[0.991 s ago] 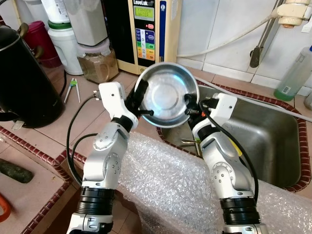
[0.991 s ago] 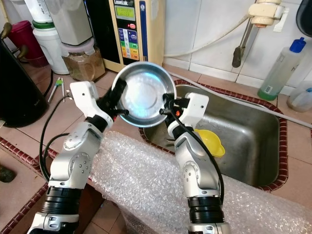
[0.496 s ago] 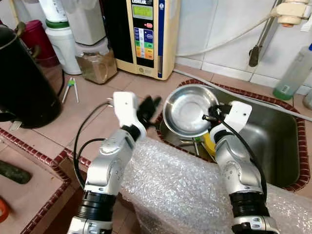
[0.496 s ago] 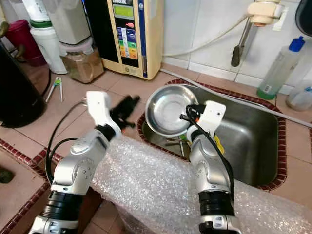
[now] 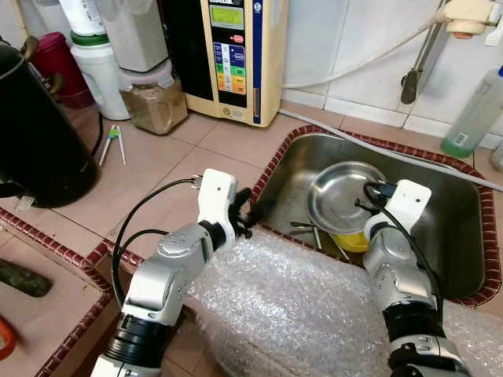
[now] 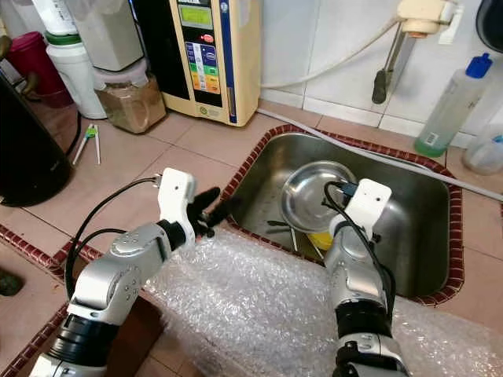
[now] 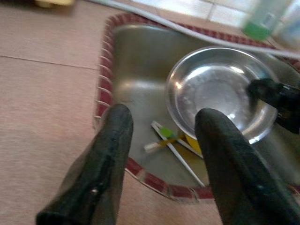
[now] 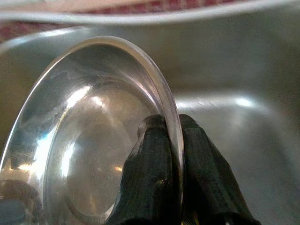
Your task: Kitchen organization
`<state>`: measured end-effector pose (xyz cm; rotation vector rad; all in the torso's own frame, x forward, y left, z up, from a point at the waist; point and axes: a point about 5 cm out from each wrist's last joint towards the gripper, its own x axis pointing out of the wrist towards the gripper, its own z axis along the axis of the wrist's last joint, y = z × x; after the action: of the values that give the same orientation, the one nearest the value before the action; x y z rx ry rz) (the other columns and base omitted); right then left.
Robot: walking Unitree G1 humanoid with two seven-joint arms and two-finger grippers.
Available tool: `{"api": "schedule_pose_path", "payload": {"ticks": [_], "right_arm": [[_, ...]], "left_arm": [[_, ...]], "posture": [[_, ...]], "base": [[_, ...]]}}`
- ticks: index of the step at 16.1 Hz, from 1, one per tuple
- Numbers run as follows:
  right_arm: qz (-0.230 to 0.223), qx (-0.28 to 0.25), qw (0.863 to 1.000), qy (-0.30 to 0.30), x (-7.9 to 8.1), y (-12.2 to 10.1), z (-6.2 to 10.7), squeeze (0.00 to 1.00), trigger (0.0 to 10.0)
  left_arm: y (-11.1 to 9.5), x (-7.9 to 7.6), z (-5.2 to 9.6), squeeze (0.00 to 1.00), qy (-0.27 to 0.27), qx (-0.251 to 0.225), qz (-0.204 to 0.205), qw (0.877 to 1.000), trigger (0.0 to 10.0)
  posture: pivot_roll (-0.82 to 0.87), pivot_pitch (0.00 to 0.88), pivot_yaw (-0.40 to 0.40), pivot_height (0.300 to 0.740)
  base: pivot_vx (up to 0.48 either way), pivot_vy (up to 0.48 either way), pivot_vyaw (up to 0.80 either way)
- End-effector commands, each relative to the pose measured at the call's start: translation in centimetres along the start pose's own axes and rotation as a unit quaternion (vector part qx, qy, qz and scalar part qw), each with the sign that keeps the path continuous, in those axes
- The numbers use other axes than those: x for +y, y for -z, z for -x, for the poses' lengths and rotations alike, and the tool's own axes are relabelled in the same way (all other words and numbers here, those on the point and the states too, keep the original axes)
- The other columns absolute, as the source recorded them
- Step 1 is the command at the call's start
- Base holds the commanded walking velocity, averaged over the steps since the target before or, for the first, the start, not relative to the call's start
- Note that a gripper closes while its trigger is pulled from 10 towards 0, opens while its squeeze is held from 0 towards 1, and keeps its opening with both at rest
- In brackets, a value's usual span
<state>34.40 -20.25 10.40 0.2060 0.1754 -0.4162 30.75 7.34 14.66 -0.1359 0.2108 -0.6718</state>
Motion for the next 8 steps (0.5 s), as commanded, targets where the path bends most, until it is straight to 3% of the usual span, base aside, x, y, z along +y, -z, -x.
{"api": "schedule_pose_path", "payload": {"ticks": [1, 4, 5, 6, 7, 8], "right_arm": [[-0.009, 0.010, 1.000, 0.019, -0.3, 0.3, -0.2, 0.00, 0.0], [-0.020, 0.036, 0.999, 0.025, -0.5, 1.6, 0.0, 0.00, 0.0], [-0.019, 0.041, 0.999, 0.027, -0.5, 1.9, 0.1, 0.89, 1.5], [-0.020, 0.045, 0.998, 0.029, -0.5, 2.2, 0.1, 1.00, 6.5], [-0.026, 0.051, 0.998, 0.033, -0.6, 2.4, 0.1, 1.00, 10.0], [-0.028, 0.055, 0.997, 0.035, -0.7, 2.6, 0.1, 1.00, 10.0]], "left_arm": [[0.4, -0.4, 0.2, 1.00, 0.011, 0.014, -0.009, 1.000, 10.0], [0.4, -0.6, 0.1, 1.00, 0.017, 0.022, -0.018, 0.999, 10.0], [0.4, -0.5, 0.1, 1.00, 0.017, 0.024, -0.023, 0.999, 10.0], [0.5, -0.5, 0.1, 1.00, 0.016, 0.027, -0.034, 0.999, 10.0], [0.5, -0.5, 0.1, 1.00, 0.017, 0.029, -0.035, 0.999, 10.0], [0.6, -0.5, 0.2, 1.00, 0.018, 0.032, -0.038, 0.999, 10.0]], "posture": [[0.06, 0.098, 0.060, 0.740], [0.05, 0.098, 0.067, 0.740], [0.05, 0.097, 0.070, 0.740], [0.05, 0.096, 0.071, 0.740], [0.05, 0.096, 0.072, 0.740], [0.05, 0.095, 0.074, 0.740]], "base": [[0.000, 0.000, 0.00], [0.000, 0.000, 0.00], [0.000, 0.000, 0.00], [0.000, 0.000, 0.00], [0.000, 0.000, 0.00], [0.000, 0.000, 0.00]]}}
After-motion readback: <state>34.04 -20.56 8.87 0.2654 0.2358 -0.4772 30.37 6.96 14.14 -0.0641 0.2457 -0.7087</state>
